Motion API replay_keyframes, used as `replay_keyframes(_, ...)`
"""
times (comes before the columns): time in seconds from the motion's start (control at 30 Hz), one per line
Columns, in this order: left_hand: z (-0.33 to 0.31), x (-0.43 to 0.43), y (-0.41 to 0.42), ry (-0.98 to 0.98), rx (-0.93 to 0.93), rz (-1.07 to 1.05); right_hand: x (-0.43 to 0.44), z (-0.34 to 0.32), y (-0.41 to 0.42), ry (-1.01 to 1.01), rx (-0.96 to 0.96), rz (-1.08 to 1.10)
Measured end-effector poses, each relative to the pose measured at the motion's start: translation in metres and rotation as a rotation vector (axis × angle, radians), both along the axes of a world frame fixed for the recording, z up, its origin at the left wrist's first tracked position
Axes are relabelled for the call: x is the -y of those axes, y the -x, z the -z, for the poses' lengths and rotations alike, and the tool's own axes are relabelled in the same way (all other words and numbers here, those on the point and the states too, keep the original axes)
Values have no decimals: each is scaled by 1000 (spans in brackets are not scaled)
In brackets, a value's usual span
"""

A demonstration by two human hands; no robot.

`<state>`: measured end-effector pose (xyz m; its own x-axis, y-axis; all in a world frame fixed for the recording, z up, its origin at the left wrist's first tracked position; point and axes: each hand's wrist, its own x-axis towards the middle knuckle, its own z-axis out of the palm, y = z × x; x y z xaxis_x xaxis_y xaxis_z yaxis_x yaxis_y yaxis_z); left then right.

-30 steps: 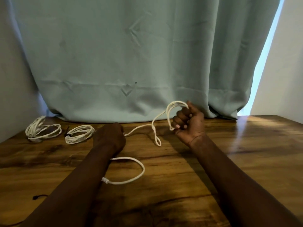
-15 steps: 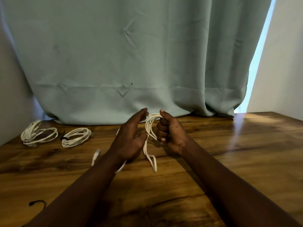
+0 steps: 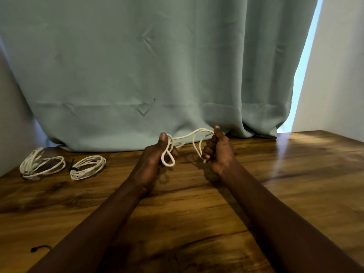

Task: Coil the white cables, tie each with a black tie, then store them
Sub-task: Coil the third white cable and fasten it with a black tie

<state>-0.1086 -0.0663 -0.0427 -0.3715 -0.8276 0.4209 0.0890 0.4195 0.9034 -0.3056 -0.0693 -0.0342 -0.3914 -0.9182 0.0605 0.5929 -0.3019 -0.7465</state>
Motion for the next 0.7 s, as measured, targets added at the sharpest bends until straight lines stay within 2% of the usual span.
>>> replay_keyframes(0.13, -2, -8, 0, 85, 20, -23, 4, 13, -1, -217, -78, 93)
replay_keyframes(0.27, 11, -6, 3, 239, 138, -172, 5, 21, -13, -269, -560, 179)
replay_keyframes(0.4, 5, -13, 1, 102, 111, -101, -8, 13, -22, -237, -585, -220)
replay_keyframes(0.47, 4, -9, -5, 200, 311, -139, -11, 8, -21, -276, -632, -334)
replay_keyframes(0.57, 3, -8, -7, 478, 856, -230, -18, 4, -31, -249, -565, -464)
replay_keyframes(0.63, 1, -14, -2, 583, 1013, -199, -19, 6, -37, -206, -623, -481)
replay_keyframes(0.7, -2, -18, 1, 632, 1059, -202, -16, 9, -37, -218, -708, -457)
